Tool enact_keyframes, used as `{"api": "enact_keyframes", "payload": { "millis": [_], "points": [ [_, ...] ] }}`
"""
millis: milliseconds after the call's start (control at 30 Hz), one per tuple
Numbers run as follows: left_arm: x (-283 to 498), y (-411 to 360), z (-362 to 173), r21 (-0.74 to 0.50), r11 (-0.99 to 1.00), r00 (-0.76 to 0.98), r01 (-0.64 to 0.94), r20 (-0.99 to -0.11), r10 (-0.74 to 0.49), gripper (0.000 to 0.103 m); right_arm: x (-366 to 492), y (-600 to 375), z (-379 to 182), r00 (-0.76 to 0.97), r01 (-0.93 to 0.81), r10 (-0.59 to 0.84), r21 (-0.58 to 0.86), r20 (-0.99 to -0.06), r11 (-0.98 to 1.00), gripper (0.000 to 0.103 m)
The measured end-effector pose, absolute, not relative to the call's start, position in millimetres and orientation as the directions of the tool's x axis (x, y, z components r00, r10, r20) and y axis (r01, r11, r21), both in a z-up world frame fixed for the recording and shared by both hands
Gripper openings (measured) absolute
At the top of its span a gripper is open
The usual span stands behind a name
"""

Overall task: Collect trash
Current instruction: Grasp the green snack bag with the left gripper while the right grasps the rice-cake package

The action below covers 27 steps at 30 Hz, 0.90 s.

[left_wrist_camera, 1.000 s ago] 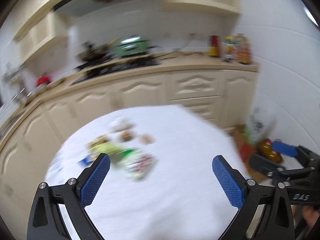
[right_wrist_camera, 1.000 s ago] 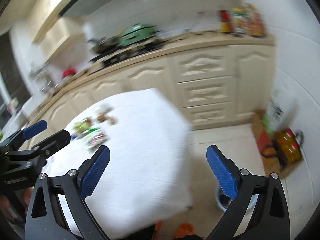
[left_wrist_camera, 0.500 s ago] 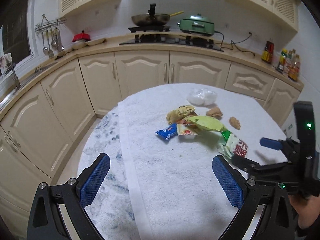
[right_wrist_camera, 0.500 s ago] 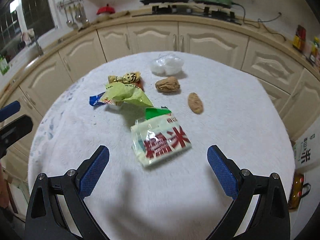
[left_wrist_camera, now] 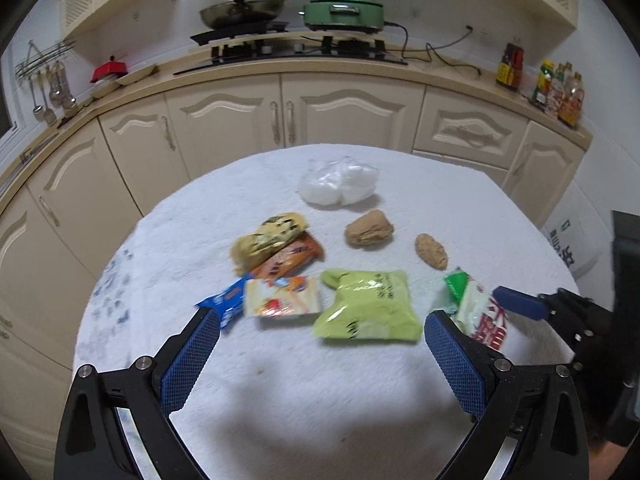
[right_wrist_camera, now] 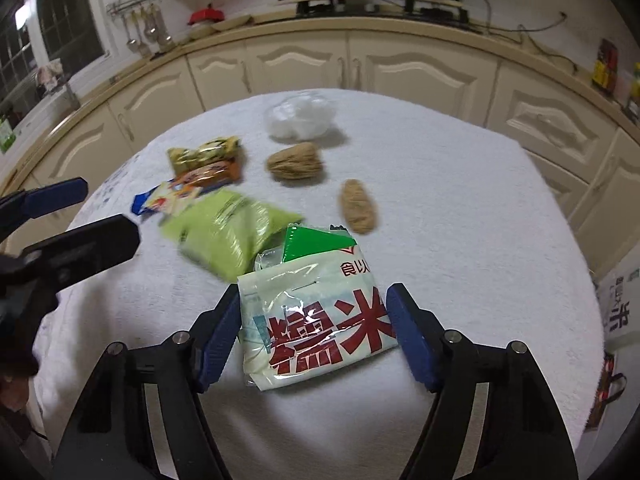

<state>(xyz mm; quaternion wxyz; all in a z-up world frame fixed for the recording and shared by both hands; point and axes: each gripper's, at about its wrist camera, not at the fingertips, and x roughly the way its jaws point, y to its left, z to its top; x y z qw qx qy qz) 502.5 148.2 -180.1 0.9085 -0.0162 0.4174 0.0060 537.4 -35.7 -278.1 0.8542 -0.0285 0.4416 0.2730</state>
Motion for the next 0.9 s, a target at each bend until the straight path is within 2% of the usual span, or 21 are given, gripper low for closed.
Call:
{"api": "enact_keyframes", "payload": {
  "millis": [200,300,367,400,500,533,567,667,900],
  "points": [
    [552.1,109.0,-205.0,0.026,0.998,0.612,0.054,-0.791,-0.013,0.101,537.1,-84.2,-276.7,0.507,-0.413,0.430,0.228,-0.747,0.882,0.072],
    [573.4,98.7,-217.5,0.109,0.992,0.598,0.058,-0.799,0.053,0.098,538.8,-97.0,-279.5,0.503,-0.399,0.454,0.267,-0.736,0.877,0.072],
    [586.6,95.9,-229.0,0.130,0.990,0.575,0.061,-0.815,0.072,0.079,541.4,-101.1,-278.2,0.513,-0.390,0.450,0.269,-0.731,0.881,0.072],
    [593.0,95.5,-235.1,0.131,0.989,0.557,0.066,-0.828,0.073,0.078,541.8,-102.7,-278.5,0.513,-0.388,0.455,0.276,-0.728,0.879,0.072],
    [602.8,99.5,-236.6,0.085,0.994,0.567,0.072,-0.823,0.030,0.061,542.6,-107.0,-278.9,0.507,-0.383,0.480,0.312,-0.716,0.870,0.072],
    [605.2,100.0,-236.6,0.064,0.995,0.565,0.081,-0.825,0.007,0.045,542.1,-108.1,-278.3,0.510,-0.382,0.482,0.314,-0.713,0.869,0.072],
    [607.0,101.0,-236.6,0.051,0.996,0.563,0.079,-0.826,-0.003,0.036,540.8,-109.0,-278.3,0.511,-0.382,0.483,0.316,-0.711,0.869,0.072],
    [603.6,102.6,-232.4,0.060,0.996,0.584,0.061,-0.812,0.013,0.032,537.1,-111.9,-276.2,0.515,-0.383,0.490,0.323,-0.703,0.865,0.072],
    [560.5,103.5,-210.3,-0.020,0.997,0.639,0.079,-0.767,-0.066,0.032,518.1,-126.8,-269.4,0.521,-0.381,0.520,0.361,-0.677,0.851,0.072]
  ]
}}
